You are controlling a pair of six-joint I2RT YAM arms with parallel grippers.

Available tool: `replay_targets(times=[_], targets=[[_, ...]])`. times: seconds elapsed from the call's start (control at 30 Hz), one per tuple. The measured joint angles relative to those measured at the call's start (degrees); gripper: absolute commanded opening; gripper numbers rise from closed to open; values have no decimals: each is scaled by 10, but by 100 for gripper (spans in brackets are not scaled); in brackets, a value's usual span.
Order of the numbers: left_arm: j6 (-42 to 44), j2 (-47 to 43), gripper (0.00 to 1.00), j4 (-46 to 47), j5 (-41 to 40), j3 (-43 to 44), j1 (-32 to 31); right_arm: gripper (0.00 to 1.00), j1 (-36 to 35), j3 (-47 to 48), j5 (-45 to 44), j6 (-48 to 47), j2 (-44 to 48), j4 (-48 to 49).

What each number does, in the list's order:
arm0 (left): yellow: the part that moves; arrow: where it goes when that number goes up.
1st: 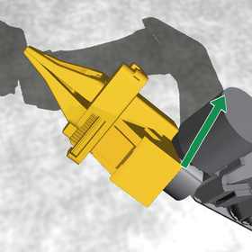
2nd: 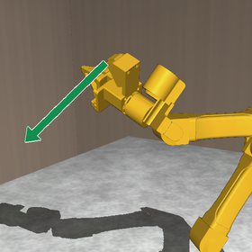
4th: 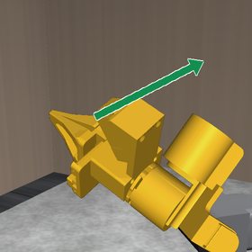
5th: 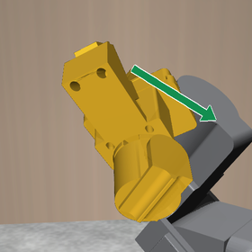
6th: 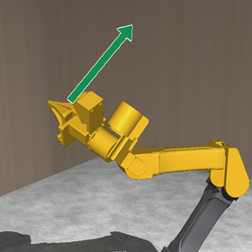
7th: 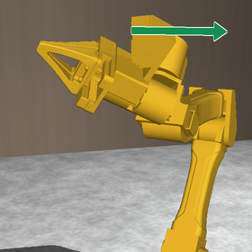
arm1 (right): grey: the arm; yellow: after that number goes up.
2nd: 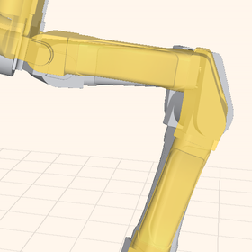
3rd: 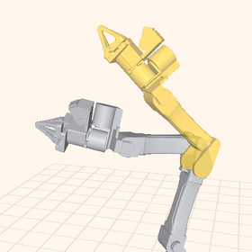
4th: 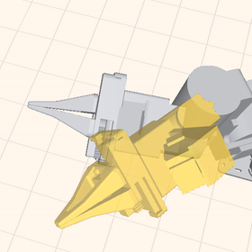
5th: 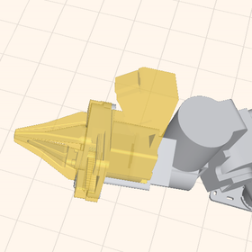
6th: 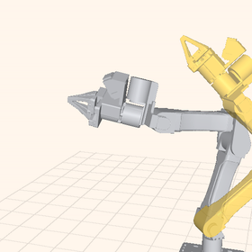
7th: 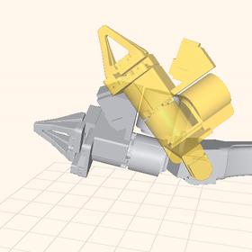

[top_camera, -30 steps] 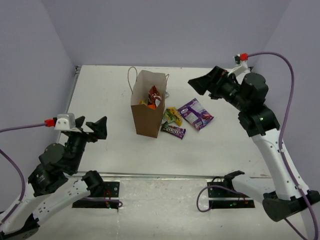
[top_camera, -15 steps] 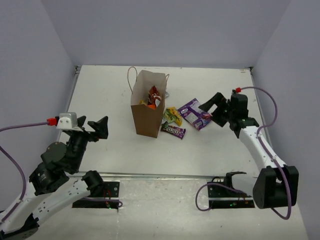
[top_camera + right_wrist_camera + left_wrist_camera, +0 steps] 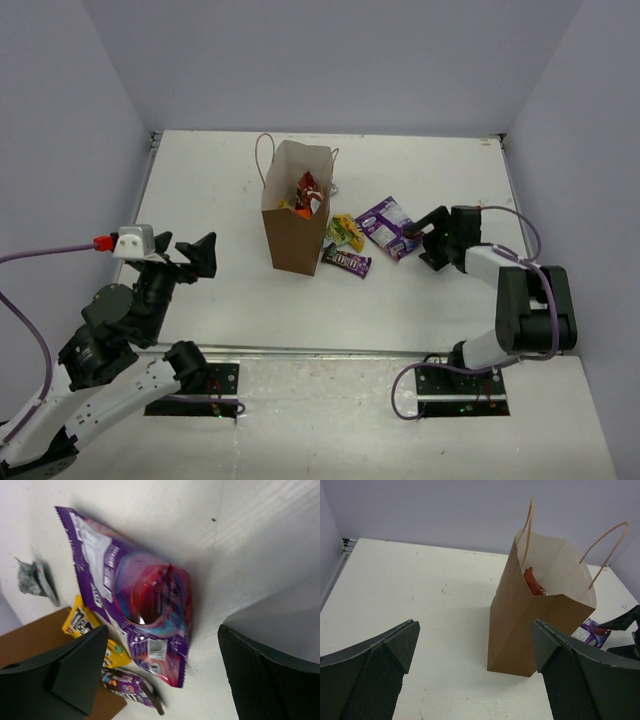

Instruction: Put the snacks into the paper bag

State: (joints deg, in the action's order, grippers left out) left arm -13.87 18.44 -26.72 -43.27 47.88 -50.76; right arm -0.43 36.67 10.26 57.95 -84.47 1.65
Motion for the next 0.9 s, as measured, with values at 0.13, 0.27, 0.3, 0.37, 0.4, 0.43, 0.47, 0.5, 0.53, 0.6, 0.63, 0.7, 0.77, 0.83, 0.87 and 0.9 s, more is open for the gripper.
replay_targets(times=[0.13, 0.27, 0.3, 0.37, 0.4, 0.43, 0.47, 0.5, 0.53, 0.6, 0.63, 0.7, 0.77, 0.83, 0.87, 0.9], targets=[[0, -2, 100, 0, 0, 0, 0, 80, 1, 0, -25, 22, -16, 45], [0, -4, 100, 0, 0, 0, 0, 0, 1, 17, -47, 30, -35, 52], [0, -4, 100, 1, 0, 0, 0, 0, 1, 22, -47, 36, -42, 52], [0, -4, 100, 1, 0, 0, 0, 0, 1, 26, -47, 36, -44, 52], [0, -4, 100, 1, 0, 0, 0, 0, 1, 25, -46, 36, -39, 52], [0, -4, 100, 1, 0, 0, 0, 0, 1, 23, -45, 36, -32, 52], [0, -4, 100, 1, 0, 0, 0, 0, 0, 17, -45, 35, -16, 52], [0, -4, 100, 1, 0, 0, 0, 0, -3, 9, -45, 34, 11, 49], [0, -4, 100, 1, 0, 0, 0, 0, -7, 0, -46, 32, 48, 39], [0, -4, 100, 1, 0, 0, 0, 0, -21, -6, -49, 24, 136, 17], [0, -4, 100, 1, 0, 0, 0, 1, -32, -4, -54, 19, 179, 15], [0, -4, 100, 1, 0, 0, 0, 34, -52, 7, -64, 9, 246, -1], [0, -4, 100, 1, 0, 0, 0, 99, -62, 37, -72, -4, 281, -23], [0, -4, 100, 1, 0, 0, 0, 99, -61, 75, -90, -18, 273, -44], [0, -5, 100, 1, 0, 0, 0, 99, -56, 88, -93, -17, 256, -50], [0, -5, 100, 1, 0, 0, 0, 99, -50, 97, -93, -18, 235, -53]])
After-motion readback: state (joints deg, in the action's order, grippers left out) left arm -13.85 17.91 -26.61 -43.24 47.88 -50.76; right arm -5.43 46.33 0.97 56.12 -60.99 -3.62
